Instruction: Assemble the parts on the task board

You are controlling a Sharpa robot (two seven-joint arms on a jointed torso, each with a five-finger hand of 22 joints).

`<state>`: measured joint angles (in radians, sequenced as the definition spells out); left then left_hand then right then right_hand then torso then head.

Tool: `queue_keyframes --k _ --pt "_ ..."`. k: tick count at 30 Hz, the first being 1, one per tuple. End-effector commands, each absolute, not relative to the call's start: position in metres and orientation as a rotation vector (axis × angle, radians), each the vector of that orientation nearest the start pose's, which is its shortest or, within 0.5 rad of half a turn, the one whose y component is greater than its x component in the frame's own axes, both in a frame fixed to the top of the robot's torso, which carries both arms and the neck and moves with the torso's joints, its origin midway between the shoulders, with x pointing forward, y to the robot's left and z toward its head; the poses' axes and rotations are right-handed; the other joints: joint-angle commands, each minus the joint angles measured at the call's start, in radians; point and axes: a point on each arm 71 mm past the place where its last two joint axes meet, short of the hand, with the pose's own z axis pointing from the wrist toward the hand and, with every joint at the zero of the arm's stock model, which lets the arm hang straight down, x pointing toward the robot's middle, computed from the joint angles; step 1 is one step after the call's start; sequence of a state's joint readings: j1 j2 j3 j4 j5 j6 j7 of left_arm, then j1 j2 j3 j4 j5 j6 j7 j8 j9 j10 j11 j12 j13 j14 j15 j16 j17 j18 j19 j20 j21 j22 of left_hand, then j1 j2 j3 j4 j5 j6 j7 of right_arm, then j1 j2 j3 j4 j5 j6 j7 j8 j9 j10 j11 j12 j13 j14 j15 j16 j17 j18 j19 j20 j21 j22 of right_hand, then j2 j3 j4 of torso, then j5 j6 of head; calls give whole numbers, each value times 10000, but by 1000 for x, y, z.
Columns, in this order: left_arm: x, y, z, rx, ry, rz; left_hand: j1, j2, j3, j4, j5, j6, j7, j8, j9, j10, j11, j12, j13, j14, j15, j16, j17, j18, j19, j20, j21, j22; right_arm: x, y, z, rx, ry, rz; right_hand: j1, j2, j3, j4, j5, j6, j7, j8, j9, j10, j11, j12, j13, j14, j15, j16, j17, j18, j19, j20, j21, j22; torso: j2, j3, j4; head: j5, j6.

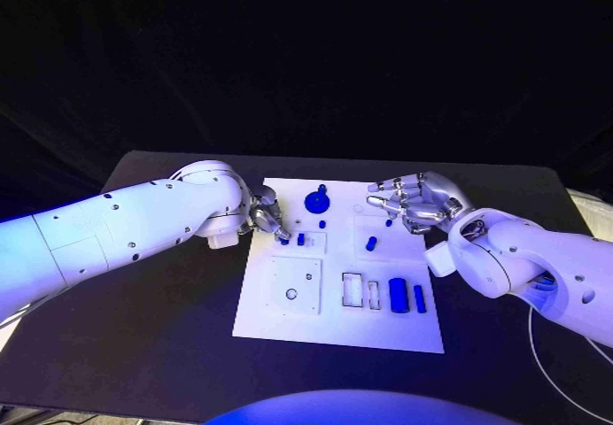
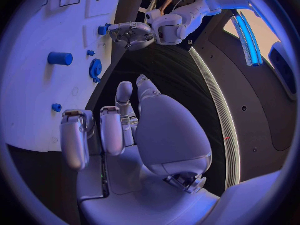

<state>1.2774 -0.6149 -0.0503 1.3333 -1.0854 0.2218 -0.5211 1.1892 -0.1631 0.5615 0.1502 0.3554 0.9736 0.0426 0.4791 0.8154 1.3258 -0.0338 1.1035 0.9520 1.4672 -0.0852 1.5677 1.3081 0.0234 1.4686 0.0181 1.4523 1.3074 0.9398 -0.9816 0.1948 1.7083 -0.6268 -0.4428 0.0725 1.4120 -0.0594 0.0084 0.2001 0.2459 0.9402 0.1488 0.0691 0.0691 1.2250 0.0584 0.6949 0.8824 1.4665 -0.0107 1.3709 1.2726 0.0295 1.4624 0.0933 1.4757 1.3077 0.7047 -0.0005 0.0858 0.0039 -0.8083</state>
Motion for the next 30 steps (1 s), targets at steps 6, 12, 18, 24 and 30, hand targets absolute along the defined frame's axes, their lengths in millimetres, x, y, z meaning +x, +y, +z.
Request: queue_keyframes --k 6,12,18,24,30 --pt "514 157 -209 -343 23657 -3656 -14 112 1523 -1534 39 87 -7 7 -5 98 6 58 17 1036 -25 31 2627 85 541 -9 32 1594 439 -227 -200 7756 16279 11904 -82 33 -54 -2 11 -31 -5 -12 0 27 -21 38 16 441 -95 -47 27 127 42 -61 -57 865 1 -9 1 9 -20" --pt "516 160 -208 -568 23398 -3440 -21 102 1528 -1552 55 99 -10 5 -11 107 3 64 26 1036 -26 31 2627 82 545 -7 40 1602 439 -227 -200 7756 16275 11901 -82 33 -54 -2 11 -31 -5 -12 0 27 -21 38 16 441 -95 -47 27 127 42 -61 -57 865 -1 5 -8 19 -23" --pt "517 160 -207 -746 23196 -3355 -26 100 1532 -1560 67 110 -12 5 -14 115 0 70 34 1036 -28 31 2627 79 550 -6 52 1613 439 -227 -200 7753 16277 11911 -82 33 -54 -2 11 -31 -5 -12 0 27 -21 38 16 441 -95 -47 27 127 42 -61 -57 865 -3 -4 0 28 -45" --pt "517 160 -207 -805 23114 -3370 -30 102 1536 -1563 75 117 -13 5 -16 121 -1 71 35 1036 -29 31 2627 77 552 -6 57 1618 439 -227 -200 7750 16281 11914 -82 33 -54 -2 11 -31 -5 -12 0 27 -21 38 16 441 -95 -47 27 127 42 -61 -57 865 -7 2 -3 41 -48" --pt "516 159 -207 -732 23158 -3400 -33 103 1538 -1566 80 122 -14 5 -18 125 -2 73 37 1036 -30 31 2627 76 554 -6 62 1622 439 -226 -200 7741 16296 11929 -82 33 -54 -2 11 -31 -5 -12 0 27 -21 38 16 441 -95 -47 27 127 42 -61 -57 865 -6 -1 -1 38 -51"
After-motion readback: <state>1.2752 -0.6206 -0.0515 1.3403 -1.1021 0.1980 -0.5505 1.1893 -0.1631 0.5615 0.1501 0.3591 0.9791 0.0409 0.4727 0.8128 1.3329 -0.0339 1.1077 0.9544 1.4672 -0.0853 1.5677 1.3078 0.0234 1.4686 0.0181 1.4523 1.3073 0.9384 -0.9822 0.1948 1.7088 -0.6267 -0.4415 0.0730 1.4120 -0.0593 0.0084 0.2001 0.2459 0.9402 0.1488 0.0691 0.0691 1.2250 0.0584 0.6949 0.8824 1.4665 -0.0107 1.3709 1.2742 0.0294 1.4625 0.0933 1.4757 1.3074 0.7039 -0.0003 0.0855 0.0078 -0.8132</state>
